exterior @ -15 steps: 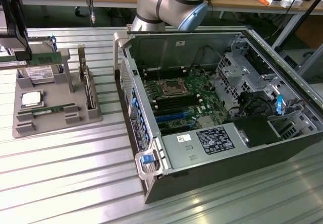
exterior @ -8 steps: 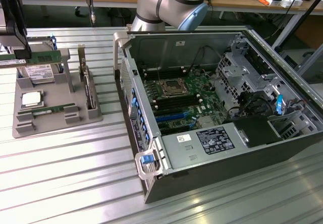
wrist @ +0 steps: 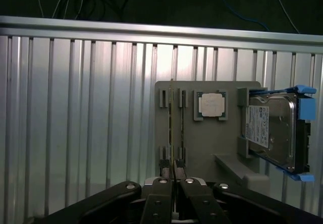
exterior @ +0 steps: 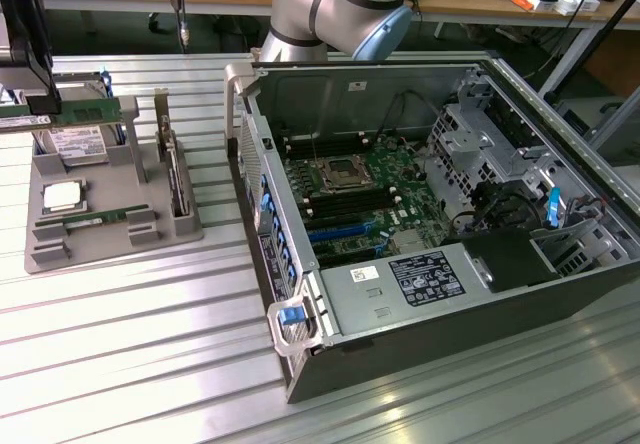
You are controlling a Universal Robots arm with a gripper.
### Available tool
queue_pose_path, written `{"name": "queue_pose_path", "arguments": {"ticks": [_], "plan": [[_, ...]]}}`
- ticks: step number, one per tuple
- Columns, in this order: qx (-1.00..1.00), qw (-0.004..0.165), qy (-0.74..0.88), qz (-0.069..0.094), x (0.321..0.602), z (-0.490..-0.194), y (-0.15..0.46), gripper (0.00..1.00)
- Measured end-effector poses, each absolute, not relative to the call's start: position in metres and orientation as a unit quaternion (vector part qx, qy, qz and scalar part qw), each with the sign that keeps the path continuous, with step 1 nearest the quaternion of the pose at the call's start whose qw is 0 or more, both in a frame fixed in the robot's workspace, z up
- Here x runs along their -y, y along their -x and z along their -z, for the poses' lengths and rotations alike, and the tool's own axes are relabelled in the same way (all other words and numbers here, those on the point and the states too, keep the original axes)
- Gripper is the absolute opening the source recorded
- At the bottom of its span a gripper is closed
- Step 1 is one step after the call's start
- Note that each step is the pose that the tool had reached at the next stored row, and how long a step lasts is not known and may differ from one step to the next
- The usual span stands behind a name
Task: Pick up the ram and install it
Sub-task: 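Pick up the ram and move it above insertion slot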
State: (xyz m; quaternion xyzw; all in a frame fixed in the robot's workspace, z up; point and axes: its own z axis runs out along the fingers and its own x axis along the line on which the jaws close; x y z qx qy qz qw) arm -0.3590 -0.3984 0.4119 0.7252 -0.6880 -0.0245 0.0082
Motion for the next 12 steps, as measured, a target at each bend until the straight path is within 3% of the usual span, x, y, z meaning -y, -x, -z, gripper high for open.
{"name": "queue_pose_path", "arguments": {"ticks": [12], "plan": [[0.688, 0.008, -0.725, 0.024, 0.3984, -0.4170, 0.3590, 0.12]]}}
